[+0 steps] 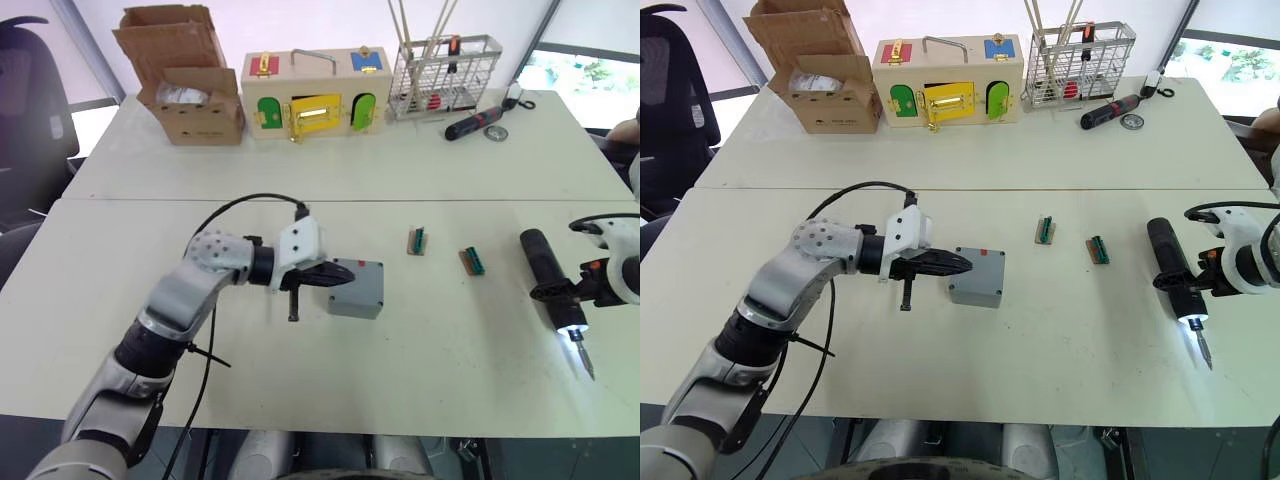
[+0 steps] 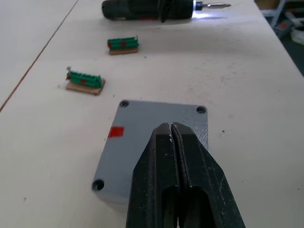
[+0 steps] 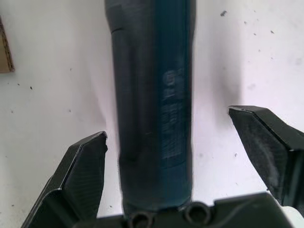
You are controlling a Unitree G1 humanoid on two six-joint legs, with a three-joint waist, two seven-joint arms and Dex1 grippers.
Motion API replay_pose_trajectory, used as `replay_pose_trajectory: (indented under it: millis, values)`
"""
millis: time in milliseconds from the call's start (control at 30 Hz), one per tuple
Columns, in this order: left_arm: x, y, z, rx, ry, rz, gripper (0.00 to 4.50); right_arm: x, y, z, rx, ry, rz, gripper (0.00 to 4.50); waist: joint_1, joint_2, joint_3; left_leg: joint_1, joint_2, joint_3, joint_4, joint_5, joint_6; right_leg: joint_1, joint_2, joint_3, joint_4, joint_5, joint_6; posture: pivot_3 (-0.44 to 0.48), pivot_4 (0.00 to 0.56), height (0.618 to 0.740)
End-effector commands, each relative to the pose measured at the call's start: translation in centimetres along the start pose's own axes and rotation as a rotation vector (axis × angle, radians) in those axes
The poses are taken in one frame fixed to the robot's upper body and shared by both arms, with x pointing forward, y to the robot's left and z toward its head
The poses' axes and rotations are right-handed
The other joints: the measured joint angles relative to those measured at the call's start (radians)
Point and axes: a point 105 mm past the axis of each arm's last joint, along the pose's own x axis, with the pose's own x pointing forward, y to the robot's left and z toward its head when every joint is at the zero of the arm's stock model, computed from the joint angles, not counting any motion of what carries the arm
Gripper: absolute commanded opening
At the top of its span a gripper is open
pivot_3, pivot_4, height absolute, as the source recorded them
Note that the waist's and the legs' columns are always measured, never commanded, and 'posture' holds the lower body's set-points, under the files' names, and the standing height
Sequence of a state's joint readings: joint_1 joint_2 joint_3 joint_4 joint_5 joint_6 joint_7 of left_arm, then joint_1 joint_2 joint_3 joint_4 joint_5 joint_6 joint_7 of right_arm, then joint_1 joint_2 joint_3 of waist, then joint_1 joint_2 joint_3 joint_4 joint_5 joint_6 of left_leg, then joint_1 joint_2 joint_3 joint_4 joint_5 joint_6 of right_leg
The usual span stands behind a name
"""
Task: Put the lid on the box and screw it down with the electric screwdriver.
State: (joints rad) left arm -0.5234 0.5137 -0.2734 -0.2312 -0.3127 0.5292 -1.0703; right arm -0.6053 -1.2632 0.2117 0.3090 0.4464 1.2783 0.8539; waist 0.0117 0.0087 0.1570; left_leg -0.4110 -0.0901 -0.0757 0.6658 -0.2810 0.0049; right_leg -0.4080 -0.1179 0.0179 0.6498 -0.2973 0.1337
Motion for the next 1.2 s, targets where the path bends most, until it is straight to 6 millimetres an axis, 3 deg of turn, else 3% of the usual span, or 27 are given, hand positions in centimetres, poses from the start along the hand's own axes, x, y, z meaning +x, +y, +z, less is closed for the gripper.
replay_pose_trajectory:
  millis: [33, 100, 200, 300, 367, 467, 567, 667, 867, 1200]
  values:
    - [-1.9, 1.1, 1.7, -0.002, -0.062, 0.077, 0.0, -1.8, -0.1, 2.2, -0.048, -0.113, -0.037, 4.49, 0.0, 0.0, 0.0, 0.0, 0.0, 0.0, 0.0, 0.0, 0.0, 0.0, 0.0, 0.0, 0.0, 0.0, 0.0, 0.0, 0.15, 0.74]
    - [-2.5, 1.7, 1.8, -0.014, -0.066, 0.105, 0.0, -2.6, -0.2, 3.4, -0.07, -0.18, -0.058, 4.49, 0.001, 0.0, 0.0, 0.0, 0.0, 0.0, 0.0, 0.0, 0.0, 0.0, 0.0, 0.0, 0.0, 0.0, 0.0, 0.0, 0.15, 0.74]
    - [-3.6, 2.8, 0.7, -0.021, -0.02, 0.146, 0.0, -5.3, 0.8, 7.1, -0.225, -0.356, -0.106, 4.49, 0.0, 0.0, 0.0, 0.0, 0.0, 0.0, 0.001, 0.0, 0.0, 0.0, 0.0, 0.0, 0.0, 0.0, 0.0, 0.0, 0.15, 0.74]
    - [-4.0, 3.0, -1.1, -0.029, 0.053, 0.143, 0.0, -6.6, 5.2, 8.6, -0.41, -0.45, -0.013, 4.49, -0.001, 0.0, 0.0, 0.0, 0.0, 0.0, -0.001, 0.0, 0.0, -0.001, 0.0, 0.0, 0.0, 0.0, 0.0, 0.0, 0.15, 0.74]
    - [-4.1, 3.0, -2.2, -0.028, 0.095, 0.135, 0.0, -6.2, 9.1, 7.8, -0.484, -0.463, 0.133, 4.49, 0.0, -0.001, 0.0, 0.0, 0.001, -0.001, -0.002, 0.0, -0.001, -0.001, 0.001, -0.001, 0.0, 0.0, 0.0, 0.0, 0.15, 0.74]
    - [-3.9, 2.7, -3.3, -0.018, 0.139, 0.115, 0.0, -4.3, 14.9, 4.1, -0.605, -0.411, 0.356, 4.49, 0.003, -0.004, -0.001, 0.0, 0.001, -0.003, -0.001, 0.0, -0.001, 0.001, 0.0, -0.003, 0.0, 0.0, 0.0, 0.0, 0.15, 0.74]
    - [-3.3, 2.4, -3.4, -0.029, 0.126, 0.095, 0.0, -2.0, 17.6, 1.3, -0.608, -0.381, 0.448, 4.49, 0.015, -0.005, 0.0, -0.001, -0.001, -0.005, 0.001, 0.0, -0.001, 0.002, -0.001, -0.002, 0.0, 0.0, 0.0, 0.0, 0.15, 0.74]
    - [-2.4, 1.6, -3.7, -0.038, 0.129, 0.056, 0.0, 0.0, 19.3, -0.7, -0.572, -0.368, 0.501, 4.49, 0.023, -0.005, -0.001, -0.001, -0.003, -0.005, 0.003, 0.0, 0.0, 0.003, -0.001, -0.002, 0.0, 0.0, 0.0, 0.0, 0.15, 0.74]
    - [-0.6, 1.0, -4.4, -0.016, 0.149, -0.01, 0.0, 1.3, 22.1, -1.3, -0.511, -0.391, 0.594, 4.49, 0.023, -0.005, -0.001, 0.001, -0.001, -0.005, 0.003, 0.001, -0.002, 0.003, 0.0, -0.002, 0.001, 0.0, 0.0, 0.0, 0.15, 0.74]
    - [2.1, 2.7, -4.8, 0.055, 0.159, -0.056, 0.0, 0.8, 26.1, -2.7, -0.513, -0.398, 0.74, 4.49, 0.023, -0.006, -0.001, 0.001, -0.002, -0.005, 0.003, 0.001, -0.002, 0.003, 0.0, -0.003, 0.002, 0.0, 0.0, 0.0, 0.15, 0.74]
